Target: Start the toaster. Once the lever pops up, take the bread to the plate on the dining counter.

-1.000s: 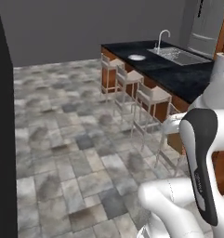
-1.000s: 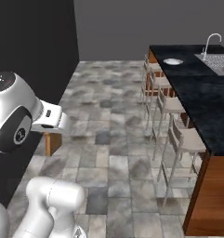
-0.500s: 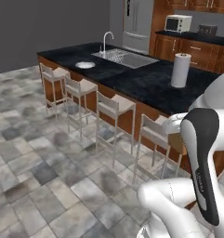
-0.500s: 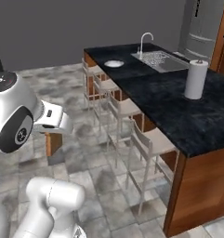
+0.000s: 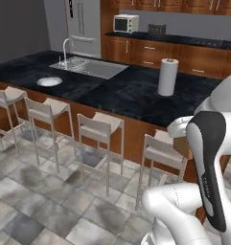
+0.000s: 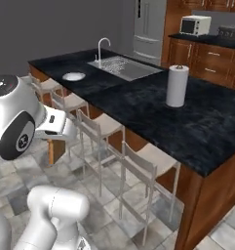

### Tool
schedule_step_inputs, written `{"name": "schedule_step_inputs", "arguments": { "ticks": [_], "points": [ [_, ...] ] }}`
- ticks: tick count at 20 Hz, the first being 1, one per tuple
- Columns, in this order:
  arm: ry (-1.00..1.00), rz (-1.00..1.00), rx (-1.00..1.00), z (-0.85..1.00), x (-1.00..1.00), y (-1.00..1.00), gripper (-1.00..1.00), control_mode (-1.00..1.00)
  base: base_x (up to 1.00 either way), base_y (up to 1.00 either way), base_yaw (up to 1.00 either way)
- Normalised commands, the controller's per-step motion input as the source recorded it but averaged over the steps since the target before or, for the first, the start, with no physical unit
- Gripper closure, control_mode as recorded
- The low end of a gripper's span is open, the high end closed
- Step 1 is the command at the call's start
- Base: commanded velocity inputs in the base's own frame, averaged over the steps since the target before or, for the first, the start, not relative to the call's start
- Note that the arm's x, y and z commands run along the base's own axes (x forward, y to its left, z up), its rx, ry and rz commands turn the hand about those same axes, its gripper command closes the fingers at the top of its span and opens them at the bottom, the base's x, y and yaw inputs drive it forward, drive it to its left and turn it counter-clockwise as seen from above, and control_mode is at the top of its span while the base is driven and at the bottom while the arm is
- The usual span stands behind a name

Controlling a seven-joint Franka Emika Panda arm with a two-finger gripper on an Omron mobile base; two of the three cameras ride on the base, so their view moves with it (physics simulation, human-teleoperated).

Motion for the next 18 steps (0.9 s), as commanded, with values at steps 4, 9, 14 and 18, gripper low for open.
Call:
{"name": "schedule_step_inputs", "arguments": {
  "ticks": [4, 9, 14, 18],
  "points": [
    [0.00, 0.00, 0.00, 0.00, 0.00, 0.00, 1.00, 1.00, 0.82, 0.91, -0.55],
    [0.00, 0.00, 0.00, 0.00, 0.00, 0.00, 1.00, 1.00, 0.75, 0.99, -0.54],
    [0.00, 0.00, 0.00, 0.00, 0.00, 0.00, 1.00, 1.00, 0.60, 1.00, -0.51],
    [0.00, 0.00, 0.00, 0.00, 0.00, 0.00, 1.00, 1.00, 0.45, 1.00, -0.48]
  ]
}}
